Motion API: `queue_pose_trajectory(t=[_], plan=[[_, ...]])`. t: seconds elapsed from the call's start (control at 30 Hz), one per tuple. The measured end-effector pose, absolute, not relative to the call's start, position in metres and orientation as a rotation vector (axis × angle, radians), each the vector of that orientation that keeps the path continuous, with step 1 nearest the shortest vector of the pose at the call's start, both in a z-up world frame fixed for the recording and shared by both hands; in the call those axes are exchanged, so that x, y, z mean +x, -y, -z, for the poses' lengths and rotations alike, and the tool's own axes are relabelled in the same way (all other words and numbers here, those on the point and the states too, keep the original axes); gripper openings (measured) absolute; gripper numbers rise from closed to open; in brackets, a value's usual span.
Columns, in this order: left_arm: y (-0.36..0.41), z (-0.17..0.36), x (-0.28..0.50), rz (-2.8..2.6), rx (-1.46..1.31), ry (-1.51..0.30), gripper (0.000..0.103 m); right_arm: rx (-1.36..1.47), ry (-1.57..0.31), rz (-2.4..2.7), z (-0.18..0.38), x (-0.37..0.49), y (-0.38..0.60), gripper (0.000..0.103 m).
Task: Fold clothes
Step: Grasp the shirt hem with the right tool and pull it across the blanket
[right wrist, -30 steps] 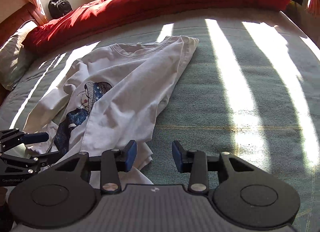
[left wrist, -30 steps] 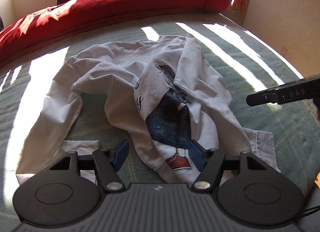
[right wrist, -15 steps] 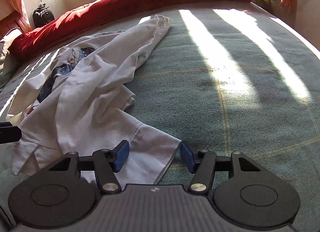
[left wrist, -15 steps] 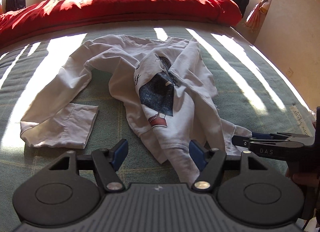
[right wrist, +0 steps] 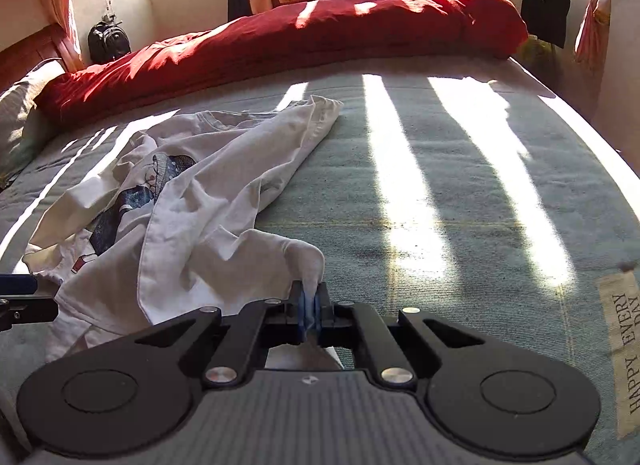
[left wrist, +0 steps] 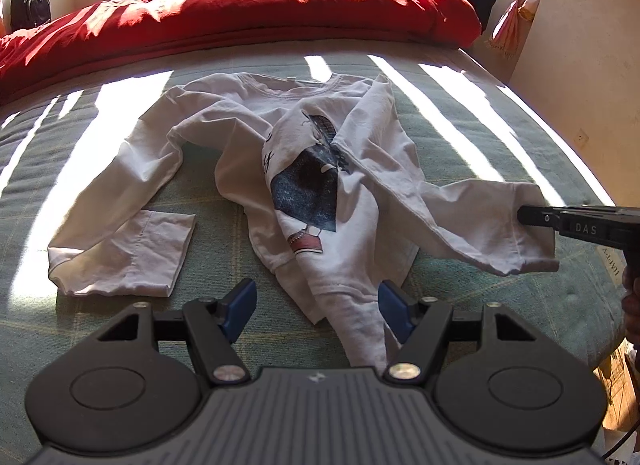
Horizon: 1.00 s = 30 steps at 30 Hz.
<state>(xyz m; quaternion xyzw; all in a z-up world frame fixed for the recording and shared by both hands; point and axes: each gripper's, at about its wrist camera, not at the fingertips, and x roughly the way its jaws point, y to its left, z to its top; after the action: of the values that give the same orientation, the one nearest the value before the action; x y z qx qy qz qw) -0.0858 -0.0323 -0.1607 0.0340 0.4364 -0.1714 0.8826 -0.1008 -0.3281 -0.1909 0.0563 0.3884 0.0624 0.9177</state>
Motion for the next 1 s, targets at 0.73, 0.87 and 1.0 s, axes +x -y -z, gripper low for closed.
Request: queue_pose_trajectory(t=[0.73, 0.87, 1.0], plan=[[0.053, 0.16, -0.087, 0.378, 0.138, -0.925, 0.069, -0.118, -0.814, 0.306, 0.152, -0.06, 0.495, 0.005], [0.055, 0.164, -0.083, 0.373, 0.149, -0.938, 0.069, -0.136, -0.833, 0.373, 0.157, -0.049, 0.522, 0.005], [0.058, 0.168, -0.078, 0.368, 0.161, -0.951, 0.069, -0.136, -0.852, 0.415, 0.162, -0.036, 0.547, 0.005]])
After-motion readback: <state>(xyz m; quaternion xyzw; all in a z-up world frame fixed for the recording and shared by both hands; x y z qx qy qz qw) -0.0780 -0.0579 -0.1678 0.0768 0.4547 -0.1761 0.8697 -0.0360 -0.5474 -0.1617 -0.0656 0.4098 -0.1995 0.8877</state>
